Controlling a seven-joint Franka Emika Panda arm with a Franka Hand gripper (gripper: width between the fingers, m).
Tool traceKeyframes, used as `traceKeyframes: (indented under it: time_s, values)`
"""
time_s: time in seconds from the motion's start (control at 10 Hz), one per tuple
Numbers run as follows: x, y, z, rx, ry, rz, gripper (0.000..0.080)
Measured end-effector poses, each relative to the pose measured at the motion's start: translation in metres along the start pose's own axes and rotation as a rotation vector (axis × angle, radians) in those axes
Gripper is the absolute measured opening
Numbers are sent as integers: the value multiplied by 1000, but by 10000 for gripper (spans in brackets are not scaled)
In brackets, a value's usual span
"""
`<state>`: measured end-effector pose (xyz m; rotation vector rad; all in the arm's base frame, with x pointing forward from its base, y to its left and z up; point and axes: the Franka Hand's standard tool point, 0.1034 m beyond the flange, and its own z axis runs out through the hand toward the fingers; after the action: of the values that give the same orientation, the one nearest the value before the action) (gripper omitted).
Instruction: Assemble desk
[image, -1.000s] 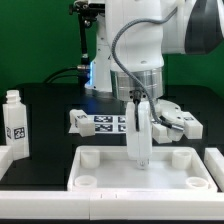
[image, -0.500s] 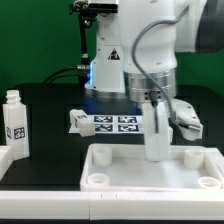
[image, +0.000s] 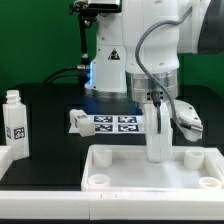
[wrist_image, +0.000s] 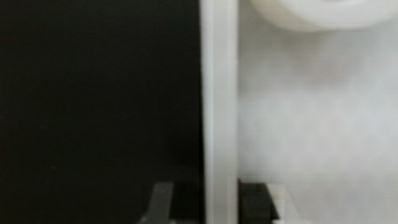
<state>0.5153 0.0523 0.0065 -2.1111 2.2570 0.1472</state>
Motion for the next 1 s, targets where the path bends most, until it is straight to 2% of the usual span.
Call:
traceKeyframes:
  time_s: [0.2, 0.3, 0.4, 0.5, 0.6, 0.7, 0.8, 0.9, 1.0]
  values:
    - [0, -1, -1, 2, 0, -42, 64]
    - [-1, -1, -6, 2, -7, -54, 64]
    - [-4, -3, -15, 11, -17, -84, 134]
    - [-10, -3, -25, 23, -20, -205, 134]
    - [-17, 0, -34, 31, -25, -311, 319]
    - [-23, 1, -38, 29, -19, -378, 455]
    - [-22, 1, -37, 30, -17, -430, 455]
    - [-20, 1, -36, 29, -15, -513, 608]
    - [-21, 1, -36, 30, -14, -590, 637]
